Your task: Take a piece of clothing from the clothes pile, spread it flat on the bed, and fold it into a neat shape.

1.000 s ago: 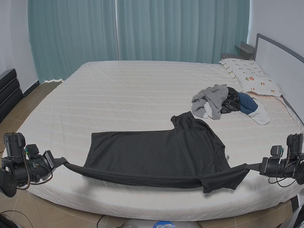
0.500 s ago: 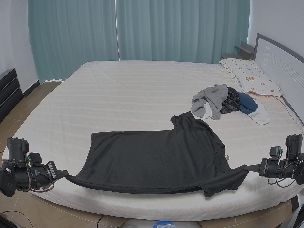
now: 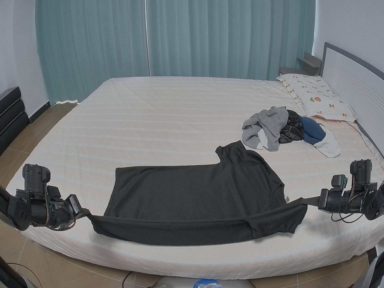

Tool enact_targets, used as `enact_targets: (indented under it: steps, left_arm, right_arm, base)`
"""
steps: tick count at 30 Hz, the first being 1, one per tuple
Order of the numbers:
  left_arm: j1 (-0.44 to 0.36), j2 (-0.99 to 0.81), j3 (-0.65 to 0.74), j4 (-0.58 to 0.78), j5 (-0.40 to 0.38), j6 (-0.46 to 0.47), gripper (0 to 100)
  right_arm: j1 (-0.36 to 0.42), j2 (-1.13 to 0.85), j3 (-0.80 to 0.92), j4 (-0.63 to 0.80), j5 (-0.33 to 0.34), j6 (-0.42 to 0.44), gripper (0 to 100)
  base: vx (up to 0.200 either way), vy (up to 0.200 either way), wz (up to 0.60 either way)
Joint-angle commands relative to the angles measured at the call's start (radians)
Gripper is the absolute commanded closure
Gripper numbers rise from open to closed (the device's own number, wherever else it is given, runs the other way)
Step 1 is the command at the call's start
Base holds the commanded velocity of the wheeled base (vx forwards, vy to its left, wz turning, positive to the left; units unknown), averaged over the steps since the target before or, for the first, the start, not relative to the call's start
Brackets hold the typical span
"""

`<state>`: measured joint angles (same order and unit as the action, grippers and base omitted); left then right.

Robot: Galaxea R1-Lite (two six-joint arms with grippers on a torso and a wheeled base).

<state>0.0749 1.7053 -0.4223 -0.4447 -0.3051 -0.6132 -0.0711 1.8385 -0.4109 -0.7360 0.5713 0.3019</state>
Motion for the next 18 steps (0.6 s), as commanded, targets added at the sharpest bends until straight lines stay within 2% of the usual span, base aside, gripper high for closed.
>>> enact_targets:
  steps: [1, 12, 14, 18]
  left_arm:
    - [-0.038, 0.111, -0.064, 0.001, 0.001, -0.03, 100]
    - [-0.049, 0.289, -0.171, -0.006, 0.024, -0.066, 100]
    - [-0.046, 0.324, -0.194, -0.008, 0.055, -0.068, 100]
    - [-0.043, 0.346, -0.214, -0.009, 0.073, -0.085, 100]
  right_arm:
    - [0.025, 0.117, -0.071, 0.0, -0.028, 0.0, 100]
    - [0.057, 0.286, -0.203, 0.0, -0.068, 0.003, 100]
    - [0.057, 0.323, -0.244, -0.003, -0.096, 0.005, 100]
    - [0.056, 0.337, -0.275, -0.003, -0.1, 0.034, 100]
  base:
    - [0.0, 0.0, 0.0]
    - [0.0, 0.0, 0.0]
    - [0.0, 0.0, 0.0]
    - [0.0, 0.0, 0.0]
